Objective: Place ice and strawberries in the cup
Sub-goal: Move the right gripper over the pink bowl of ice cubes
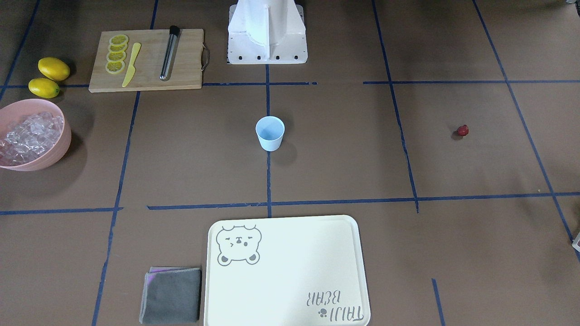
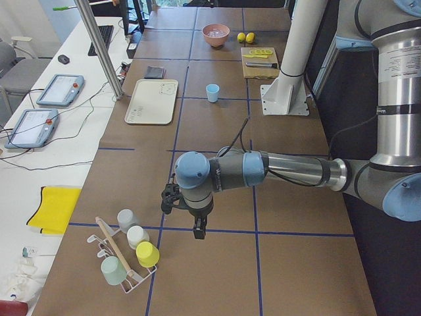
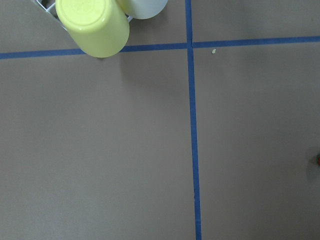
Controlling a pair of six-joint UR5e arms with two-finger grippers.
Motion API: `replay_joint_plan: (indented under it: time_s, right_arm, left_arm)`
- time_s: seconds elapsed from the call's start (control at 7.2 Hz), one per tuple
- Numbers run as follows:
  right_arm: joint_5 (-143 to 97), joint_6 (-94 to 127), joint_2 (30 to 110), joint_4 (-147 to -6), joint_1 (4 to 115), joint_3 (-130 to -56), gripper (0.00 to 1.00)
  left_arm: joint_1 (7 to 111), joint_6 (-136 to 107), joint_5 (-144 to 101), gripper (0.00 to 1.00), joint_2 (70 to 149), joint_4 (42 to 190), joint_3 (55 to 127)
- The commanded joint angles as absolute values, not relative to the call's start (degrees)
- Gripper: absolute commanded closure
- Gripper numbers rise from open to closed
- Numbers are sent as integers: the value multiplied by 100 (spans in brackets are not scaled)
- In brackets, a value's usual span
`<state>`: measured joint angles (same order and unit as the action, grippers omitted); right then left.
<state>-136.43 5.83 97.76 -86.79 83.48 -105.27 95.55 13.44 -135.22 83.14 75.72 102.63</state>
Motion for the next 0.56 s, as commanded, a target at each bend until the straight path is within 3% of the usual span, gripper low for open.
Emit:
replay_joint_plan:
  time_s: [0.0,0.42]
  right_arm:
    - [-13615,1864,9992,-7940,7380,-10888,0]
    - [-13309,3912,10159,-7010,6708,-10942,1]
  left_arm:
    - [9545,1336,-13535,0,8236,7796,10213]
    - [9545,1310,-13535,0,8227,7813,10222]
